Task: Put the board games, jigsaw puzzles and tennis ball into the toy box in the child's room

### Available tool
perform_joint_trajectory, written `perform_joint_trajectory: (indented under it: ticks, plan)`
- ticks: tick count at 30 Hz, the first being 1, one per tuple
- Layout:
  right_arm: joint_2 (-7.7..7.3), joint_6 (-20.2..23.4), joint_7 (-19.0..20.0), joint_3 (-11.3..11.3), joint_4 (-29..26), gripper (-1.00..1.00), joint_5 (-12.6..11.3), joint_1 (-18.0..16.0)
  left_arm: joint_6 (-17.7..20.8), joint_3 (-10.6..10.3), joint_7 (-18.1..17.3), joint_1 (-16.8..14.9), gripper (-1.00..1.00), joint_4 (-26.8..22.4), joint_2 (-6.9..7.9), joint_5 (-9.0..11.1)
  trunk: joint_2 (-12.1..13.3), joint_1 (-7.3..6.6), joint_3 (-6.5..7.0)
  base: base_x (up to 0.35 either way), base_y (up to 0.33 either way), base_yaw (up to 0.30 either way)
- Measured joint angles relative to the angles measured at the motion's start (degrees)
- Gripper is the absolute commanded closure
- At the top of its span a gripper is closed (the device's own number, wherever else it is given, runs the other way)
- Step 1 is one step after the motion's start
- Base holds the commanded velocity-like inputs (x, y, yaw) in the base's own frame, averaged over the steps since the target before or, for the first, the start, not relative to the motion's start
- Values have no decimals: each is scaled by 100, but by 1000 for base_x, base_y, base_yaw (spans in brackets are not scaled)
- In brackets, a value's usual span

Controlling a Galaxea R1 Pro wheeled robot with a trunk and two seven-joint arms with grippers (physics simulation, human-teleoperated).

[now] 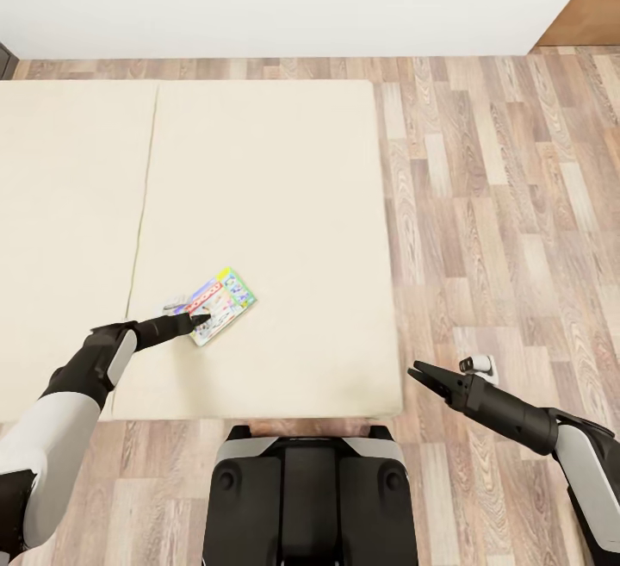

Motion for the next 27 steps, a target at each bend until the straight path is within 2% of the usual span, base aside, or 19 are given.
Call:
perform_joint_trajectory:
  ticks: [20,27]
  plan:
    - [0,0,7,0,0,-100,-2,0,1,0,12,-5,-100,0,-9,-9,0,0,0,0,-171,0]
    - [0,0,7,0,0,-100,-2,0,-8,-6,456,0,-100,1,-15,0,0,0,0,0,-122,0]
